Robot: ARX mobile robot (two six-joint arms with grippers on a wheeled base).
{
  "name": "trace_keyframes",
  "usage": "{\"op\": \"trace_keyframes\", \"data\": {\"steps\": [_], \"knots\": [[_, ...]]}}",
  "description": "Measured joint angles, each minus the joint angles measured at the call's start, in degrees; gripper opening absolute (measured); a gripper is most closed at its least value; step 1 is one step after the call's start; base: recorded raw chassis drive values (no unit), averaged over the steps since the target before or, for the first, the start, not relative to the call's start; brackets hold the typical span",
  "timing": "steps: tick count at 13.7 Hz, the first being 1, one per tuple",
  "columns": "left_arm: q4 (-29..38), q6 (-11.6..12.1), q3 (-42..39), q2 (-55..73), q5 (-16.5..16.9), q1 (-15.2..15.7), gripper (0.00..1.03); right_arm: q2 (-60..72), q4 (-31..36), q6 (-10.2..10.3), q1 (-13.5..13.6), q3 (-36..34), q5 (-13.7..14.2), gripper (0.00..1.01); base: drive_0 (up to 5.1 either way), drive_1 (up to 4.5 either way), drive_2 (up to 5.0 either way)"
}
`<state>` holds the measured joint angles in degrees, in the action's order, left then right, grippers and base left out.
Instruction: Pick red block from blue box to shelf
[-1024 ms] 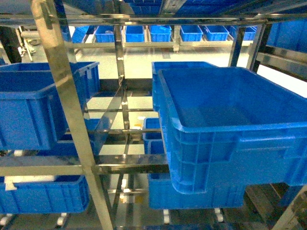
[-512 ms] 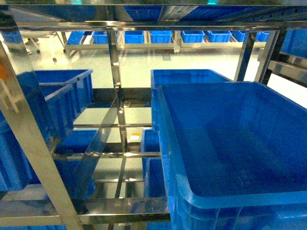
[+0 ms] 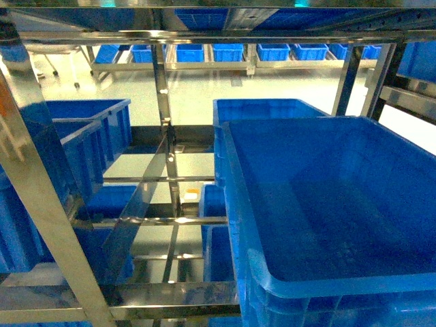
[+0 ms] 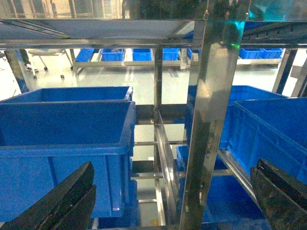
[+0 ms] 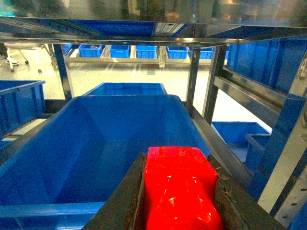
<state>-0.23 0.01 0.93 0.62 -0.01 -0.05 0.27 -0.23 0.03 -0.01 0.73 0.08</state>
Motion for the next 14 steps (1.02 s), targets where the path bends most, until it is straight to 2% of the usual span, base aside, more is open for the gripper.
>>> {"op": "trace_keyframes", "data": {"steps": [14], "knots": [[0.0,0.0,0.0,0.0,0.0,0.0,0.98,0.0,0.0,0.0,0.0,0.0,0.0,0.27,0.0,0.0,0.0]]}}
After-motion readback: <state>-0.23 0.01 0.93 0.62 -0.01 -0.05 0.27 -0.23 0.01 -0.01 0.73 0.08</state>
